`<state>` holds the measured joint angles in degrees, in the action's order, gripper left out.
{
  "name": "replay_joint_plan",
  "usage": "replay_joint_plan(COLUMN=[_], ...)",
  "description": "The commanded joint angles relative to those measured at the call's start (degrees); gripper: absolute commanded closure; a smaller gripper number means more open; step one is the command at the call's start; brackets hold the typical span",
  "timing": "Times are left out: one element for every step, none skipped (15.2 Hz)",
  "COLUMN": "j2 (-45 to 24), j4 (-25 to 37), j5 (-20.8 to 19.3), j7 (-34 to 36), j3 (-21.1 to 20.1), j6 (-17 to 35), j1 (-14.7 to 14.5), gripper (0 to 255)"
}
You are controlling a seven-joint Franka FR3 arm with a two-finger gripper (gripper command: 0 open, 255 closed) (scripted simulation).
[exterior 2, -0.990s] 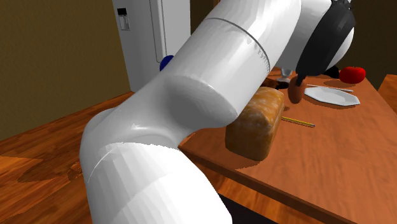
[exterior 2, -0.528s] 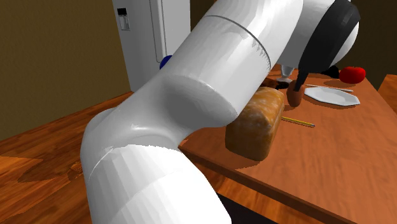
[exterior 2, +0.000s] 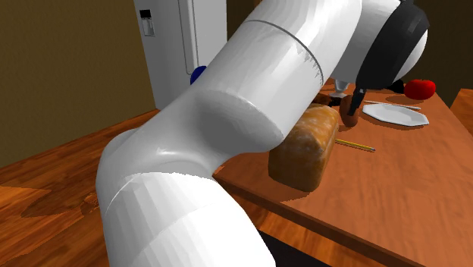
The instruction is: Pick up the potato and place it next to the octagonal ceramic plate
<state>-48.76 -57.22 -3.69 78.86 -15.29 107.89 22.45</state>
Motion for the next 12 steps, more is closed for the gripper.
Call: replay_joint_plan(j2=[-0.34, -0.34, -0.34, -0.41, -0.59, -0.49, -0.38, -0.36, -0.34, 0.08, 0.37, 0.53], j4=[-0.44, -0.44, -0.44, -0.41, -0.11, -0.37, -0.54, -0.59, -0.44, 0.78, 2.20, 3.86], j5=[-0.12, -0.12, -0.12, -0.11, -0.14, -0.13, -0.11, -0.11, -0.12, -0.04, 0.01, 0.05], j7=[0.01, 0.01, 0.01, -0.05, 0.06, 0.00, -0.02, -0.02, 0.01, -0.05, -0.10, -0.15], j3=[0.19, 0.19, 0.20, 0.20, 0.21, 0.20, 0.20, 0.20, 0.20, 0.15, 0.12, 0.10], j6=[0.11, 0.11, 0.11, 0.16, 0.06, 0.20, 0.26, 0.29, 0.11, -1.51, -3.22, -5.03], j1=[0.11, 0.11, 0.11, 0.15, 0.00, 0.08, 0.13, 0.14, 0.11, 0.15, 0.16, 0.13], gripper=[255, 255, 255, 0, 0, 0, 0, 0, 0, 0, 0, 0])
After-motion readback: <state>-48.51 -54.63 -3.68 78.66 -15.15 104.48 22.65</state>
